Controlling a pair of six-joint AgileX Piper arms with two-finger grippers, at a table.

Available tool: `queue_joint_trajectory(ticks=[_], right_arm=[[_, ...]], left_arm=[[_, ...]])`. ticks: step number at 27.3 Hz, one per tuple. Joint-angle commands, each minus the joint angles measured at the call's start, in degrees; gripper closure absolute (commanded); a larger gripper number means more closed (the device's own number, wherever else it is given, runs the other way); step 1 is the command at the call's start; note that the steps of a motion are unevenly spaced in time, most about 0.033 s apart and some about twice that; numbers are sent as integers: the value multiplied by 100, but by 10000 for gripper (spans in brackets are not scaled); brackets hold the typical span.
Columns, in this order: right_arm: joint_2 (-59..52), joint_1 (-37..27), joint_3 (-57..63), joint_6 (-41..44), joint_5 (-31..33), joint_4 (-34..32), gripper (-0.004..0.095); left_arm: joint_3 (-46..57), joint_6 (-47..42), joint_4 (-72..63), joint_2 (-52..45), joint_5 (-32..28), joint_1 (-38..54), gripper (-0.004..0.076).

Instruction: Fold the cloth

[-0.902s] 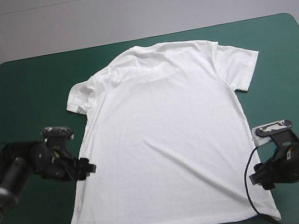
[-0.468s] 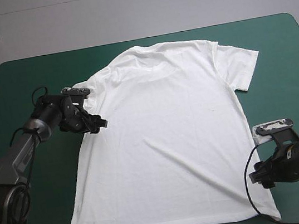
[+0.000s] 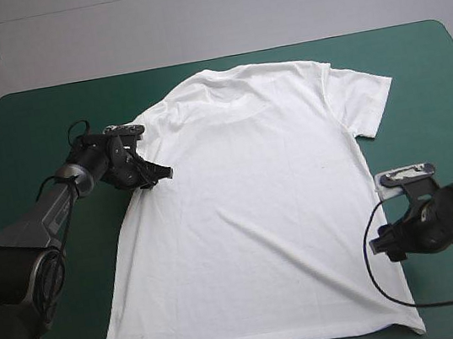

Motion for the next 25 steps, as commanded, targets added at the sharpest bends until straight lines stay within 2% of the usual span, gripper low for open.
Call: queue_joint_trajectory(ticks=[1, 5, 9, 13, 17, 21, 25], right_arm=[[469, -20, -468, 19, -618, -120, 219], [1300, -20, -1150, 23, -1080, -283, 247], [2238, -66, -1917, 23, -1116, -474, 271], [3002, -338, -2524, -53, -1127, -366, 281], [3784, -816, -2849, -487, -1387, 224, 312], [4330, -1002, -3033, -1105, -1581, 1022, 331], [4500, -1002, -3042, -1154, -1768, 1203, 360]], left_arm=[[-37, -13, 232, -44, 52, -4, 725], [-37, 16, 293, -44, 52, -4, 731], [-37, 16, 283, -44, 63, -4, 730], [-37, 16, 294, -44, 125, -4, 730], [-37, 16, 294, -44, 185, -4, 730], [-37, 16, 294, -44, 208, -4, 730], [-37, 16, 266, -44, 225, -4, 731]])
